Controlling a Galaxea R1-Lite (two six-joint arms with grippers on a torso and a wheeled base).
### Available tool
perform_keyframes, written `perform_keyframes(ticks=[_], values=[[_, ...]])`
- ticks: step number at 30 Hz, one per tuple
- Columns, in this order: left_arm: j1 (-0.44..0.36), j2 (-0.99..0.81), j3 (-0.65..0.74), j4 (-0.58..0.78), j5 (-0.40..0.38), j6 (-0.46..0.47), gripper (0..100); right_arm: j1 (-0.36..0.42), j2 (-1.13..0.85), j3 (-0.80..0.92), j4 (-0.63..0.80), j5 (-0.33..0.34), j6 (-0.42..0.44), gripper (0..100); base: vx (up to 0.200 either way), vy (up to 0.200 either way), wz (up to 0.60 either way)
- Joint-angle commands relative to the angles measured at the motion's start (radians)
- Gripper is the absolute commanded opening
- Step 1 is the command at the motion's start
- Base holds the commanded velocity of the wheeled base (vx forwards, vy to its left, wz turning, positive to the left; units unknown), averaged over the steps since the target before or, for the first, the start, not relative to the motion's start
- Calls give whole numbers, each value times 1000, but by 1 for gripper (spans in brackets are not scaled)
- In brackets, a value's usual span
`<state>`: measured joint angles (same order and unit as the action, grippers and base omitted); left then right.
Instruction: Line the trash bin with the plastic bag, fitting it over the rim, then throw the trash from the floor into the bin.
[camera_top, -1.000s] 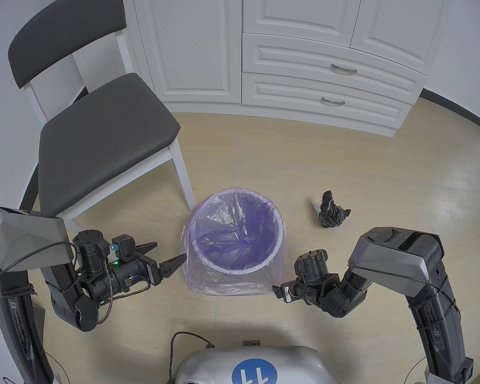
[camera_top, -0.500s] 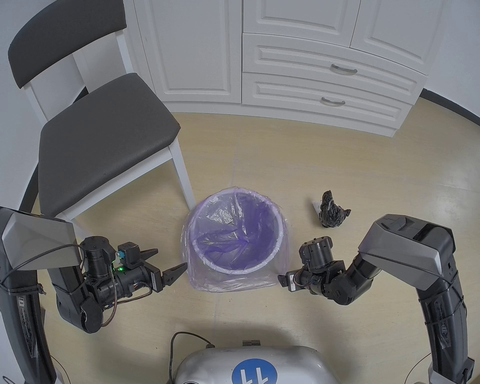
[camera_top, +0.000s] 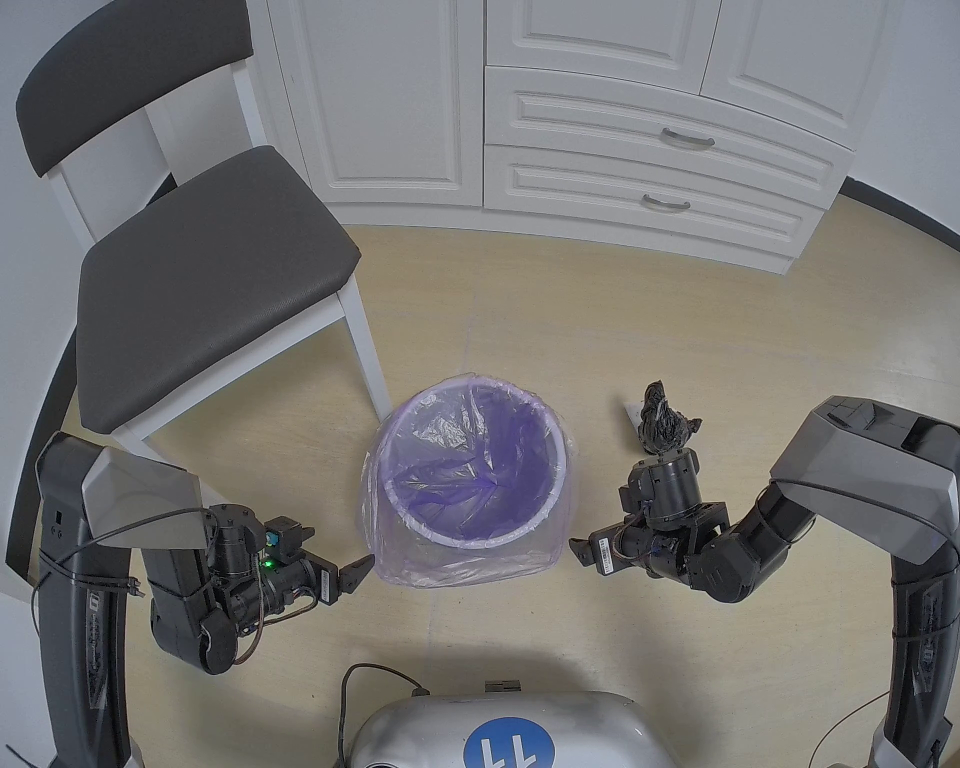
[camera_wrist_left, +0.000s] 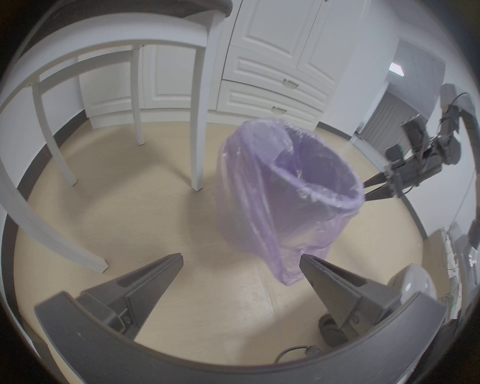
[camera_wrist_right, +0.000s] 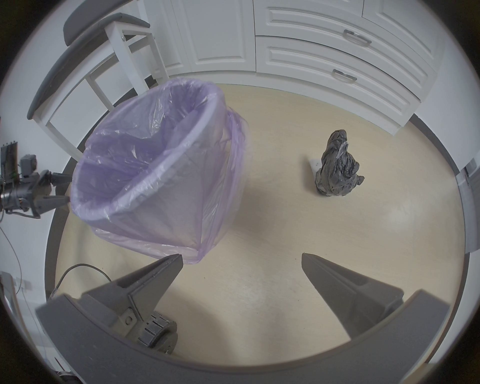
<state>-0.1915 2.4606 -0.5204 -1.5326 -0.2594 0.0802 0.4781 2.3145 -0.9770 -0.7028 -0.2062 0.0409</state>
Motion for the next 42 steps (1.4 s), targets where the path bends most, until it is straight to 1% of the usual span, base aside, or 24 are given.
perform_keyframes(ticks=[1, 2, 4, 6, 7, 8, 9, 11, 14, 19, 24, 25, 26, 28, 29, 30, 31, 32, 33, 34, 35, 38, 39, 42], values=[[-14, 112, -101, 0, 112, 1, 100, -6, -26, 0, -3, -1, 1, 100, 0, 0, 0], [-14, 115, -104, 0, 117, 1, 100, -6, -26, -2, -3, -1, 1, 100, 0, 0, 0], [-25, 162, -184, 0, 215, 0, 100, -6, -27, -2, -20, -1, 1, 100, 0, 0, 0], [-31, 182, -220, 0, 246, -7, 100, -6, -26, -5, -32, -2, 1, 100, 0, 0, 0], [-40, 212, -282, 0, 293, -16, 100, -6, -21, -6, -47, -4, 1, 100, 0, 0, 0], [-46, 230, -320, 0, 324, -33, 100, -6, -18, -8, -52, -4, 1, 100, 0, 0, 0], [-49, 235, -331, -1, 335, -42, 100, -6, -18, -8, -53, -4, 1, 100, 0, 0, 0], [-68, 248, -378, 0, 377, -103, 100, -6, -13, -11, -57, -6, 2, 100, 0, 0, 0], [-86, 256, -409, 2, 393, -149, 100, -6, -12, -19, -58, -9, 2, 100, 0, 0, 0], [-117, 258, -460, 51, 390, -151, 100, -9, 11, -40, -57, -10, 7, 100, 0, 0, 0], [-111, 244, -587, 279, 396, -152, 100, -32, 51, -77, -58, -10, 8, 100, 0, 0, 0], [-109, 244, -590, 284, 396, -152, 100, -32, 51, -77, -57, -10, 8, 100, 0, 0, 0], [-89, 241, -624, 342, 400, -151, 100, -39, 52, -83, -58, -10, 10, 100, 0, 0, 0], [-86, 239, -630, 353, 400, -149, 100, -41, 51, -84, -57, -10, 10, 100, 0, 0, 0], [-68, 228, -684, 473, 402, -149, 100, -49, 54, -92, -57, -10, 10, 100, 0, 0, 0], [-66, 228, -688, 479, 402, -149, 100, -49, 54, -94, -57, -9, 10, 100, 0, 0, 0], [-57, 230, -741, 562, 405, -149, 100, -53, 60, -98, -57, -9, 10, 100, 0, 0, 0], [-52, 241, -783, 601, 419, -145, 100, -55, 63, -101, -57, -10, 10, 100, 0, 0, 0], [-52, 242, -791, 606, 422, -145, 100, -55, 65, -103, -57, -10, 10, 100, 0, 0, 0], [-43, 278, -886, 683, 496, -135, 100, -55, 69, -104, -57, -10, 10, 100, 0, 0, 0], [-37, 285, -914, 723, 519, -132, 100, -56, 72, -104, -57, -10, 10, 100, 0, 0, 0], [-32, 294, -943, 756, 540, -129, 100, -56, 74, -104, -57, -10, 10, 100, 0, 0, 0], [-17, 308, -984, 796, 562, -129, 100, -59, 74, -104, -57, -10, 8, 100, 0, 0, 0], [-11, 310, -986, 801, 562, -134, 100, -61, 74, -106, -57, -10, 7, 100, 0, 0, 0]])
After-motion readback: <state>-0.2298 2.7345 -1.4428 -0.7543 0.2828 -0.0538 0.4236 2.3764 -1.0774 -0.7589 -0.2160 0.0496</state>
